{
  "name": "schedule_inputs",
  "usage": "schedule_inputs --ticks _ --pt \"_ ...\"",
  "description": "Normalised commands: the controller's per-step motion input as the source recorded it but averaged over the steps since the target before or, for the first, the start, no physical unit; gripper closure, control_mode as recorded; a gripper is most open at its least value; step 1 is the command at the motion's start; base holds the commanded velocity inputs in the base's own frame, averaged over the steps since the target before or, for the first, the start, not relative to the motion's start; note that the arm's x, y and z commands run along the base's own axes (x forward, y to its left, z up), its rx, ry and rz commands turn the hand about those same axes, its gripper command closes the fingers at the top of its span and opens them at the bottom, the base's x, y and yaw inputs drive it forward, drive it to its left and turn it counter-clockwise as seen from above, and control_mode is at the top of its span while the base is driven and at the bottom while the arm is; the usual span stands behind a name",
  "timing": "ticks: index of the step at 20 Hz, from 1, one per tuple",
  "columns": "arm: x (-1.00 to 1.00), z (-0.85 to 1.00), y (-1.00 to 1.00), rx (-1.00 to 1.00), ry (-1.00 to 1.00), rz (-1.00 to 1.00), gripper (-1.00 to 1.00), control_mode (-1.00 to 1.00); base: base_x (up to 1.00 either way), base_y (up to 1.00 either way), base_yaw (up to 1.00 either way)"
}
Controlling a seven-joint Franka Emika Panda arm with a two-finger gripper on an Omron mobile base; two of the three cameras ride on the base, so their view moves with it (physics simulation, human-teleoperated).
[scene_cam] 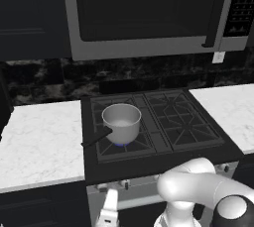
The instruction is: Turn off the front left burner of the stove.
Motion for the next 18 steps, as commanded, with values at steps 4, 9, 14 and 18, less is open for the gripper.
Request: schedule_inputs --ticks 4,9,14,18 --pt "0.23 -0.10 0.03 0.00 0.00 0.00 -1.00 -1.00 0.00 0.00 0.00" --pt "0.00 -0.23 0.14 0.00 -0.01 0.00 -1.00 -1.00 0.00 0.00 0.00" --pt "0.02 -0.34 0.16 0.00 -0.05 0.00 -1.00 -1.00 0.00 0.00 0.00" --pt "0.22 -0.11 0.03 0.00 -0.09 0.00 -1.00 -1.00 0.00 0.00 0.00"
